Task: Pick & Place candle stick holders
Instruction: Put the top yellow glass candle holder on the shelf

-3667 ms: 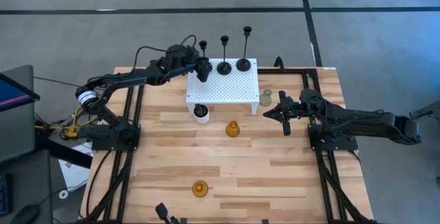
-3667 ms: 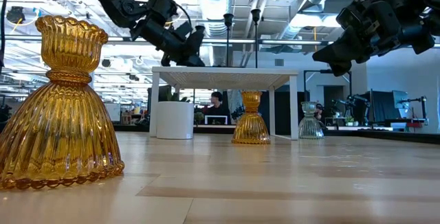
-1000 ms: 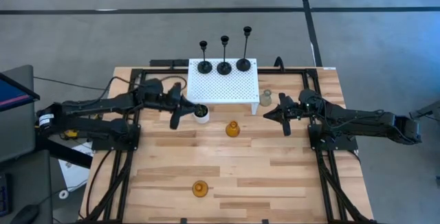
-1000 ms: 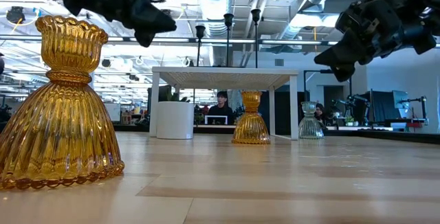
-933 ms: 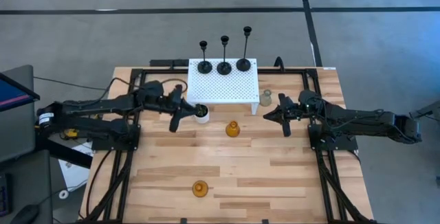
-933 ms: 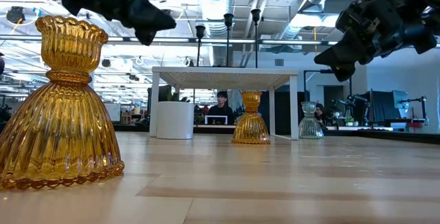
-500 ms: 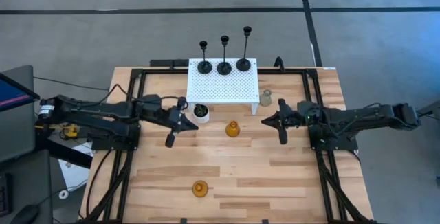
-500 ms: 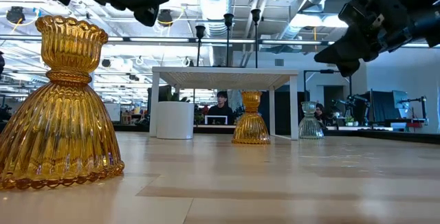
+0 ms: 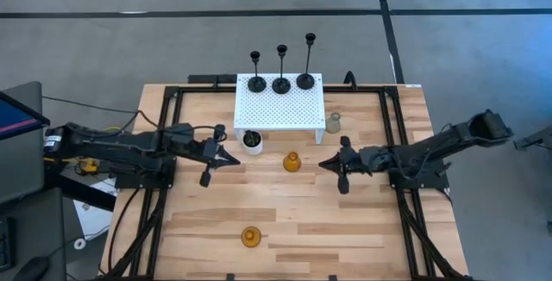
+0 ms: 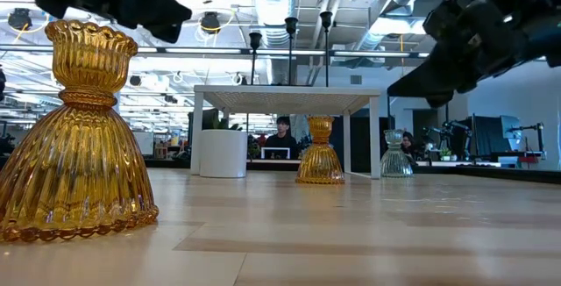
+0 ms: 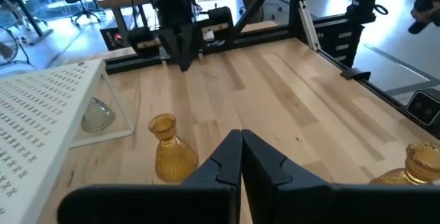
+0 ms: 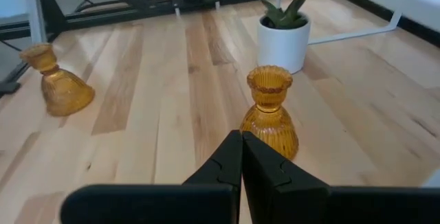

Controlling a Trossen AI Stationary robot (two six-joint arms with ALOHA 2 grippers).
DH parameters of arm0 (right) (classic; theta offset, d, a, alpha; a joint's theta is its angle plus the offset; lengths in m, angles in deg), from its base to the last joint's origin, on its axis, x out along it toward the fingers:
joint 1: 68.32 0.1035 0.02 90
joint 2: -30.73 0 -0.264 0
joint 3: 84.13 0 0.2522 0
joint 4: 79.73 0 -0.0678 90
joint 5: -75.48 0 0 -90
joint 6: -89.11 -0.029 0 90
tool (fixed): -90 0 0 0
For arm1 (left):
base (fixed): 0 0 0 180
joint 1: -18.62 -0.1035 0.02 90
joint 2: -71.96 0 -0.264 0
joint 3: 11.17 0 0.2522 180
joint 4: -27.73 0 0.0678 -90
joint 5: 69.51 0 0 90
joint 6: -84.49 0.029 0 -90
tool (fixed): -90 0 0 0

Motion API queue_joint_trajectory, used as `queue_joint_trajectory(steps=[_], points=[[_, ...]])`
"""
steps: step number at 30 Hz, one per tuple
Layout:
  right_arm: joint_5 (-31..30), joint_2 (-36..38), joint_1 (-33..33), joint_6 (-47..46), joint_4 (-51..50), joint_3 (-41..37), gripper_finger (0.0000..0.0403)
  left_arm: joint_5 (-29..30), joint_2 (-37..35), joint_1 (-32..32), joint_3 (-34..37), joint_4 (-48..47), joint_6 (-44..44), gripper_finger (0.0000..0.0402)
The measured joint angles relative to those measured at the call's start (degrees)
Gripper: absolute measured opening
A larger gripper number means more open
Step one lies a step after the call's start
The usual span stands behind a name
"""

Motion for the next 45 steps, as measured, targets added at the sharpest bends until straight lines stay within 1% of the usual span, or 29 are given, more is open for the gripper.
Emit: queue_joint_trajectory(steps=[7,10,14,22,25,29,40,45], points=[[0.1,-12.4,-0.9,0.0,12.6,0.0,0.0002,-0.1,-2.5,0.0,1.5,0.1,0.0,0.0007],[0.1,-17.2,-1.0,0.0,15.2,1.1,0.0023,-0.1,-2.5,0.0,1.5,0.0,-0.1,0.0008],[0.1,-22.8,-1.2,0.0,15.5,4.4,0.0079,-0.1,-2.4,0.0,1.5,0.0,-0.1,0.0008],[0.1,-30.9,-4.1,0.0,15.5,11.5,0.0213,-0.1,-2.4,0.0,1.5,0.0,-0.3,0.0008],[0.1,-32.7,-5.4,0.0,15.0,13.3,0.0252,-0.1,-2.4,0.0,1.5,0.0,-0.5,0.0008],[0.1,-34.6,-6.7,0.0,14.9,14.5,0.0282,-0.1,-2.3,0.0,1.5,0.0,-0.5,0.0008],[0.2,-35.4,-9.5,-2.1,15.4,15.6,0.0316,-0.1,-2.3,0.0,1.5,-0.4,-0.5,0.0008],[1.7,-35.4,-10.0,-2.5,15.2,15.8,0.0328,-0.1,-2.3,0.0,1.5,-0.4,-0.5,0.0008]])
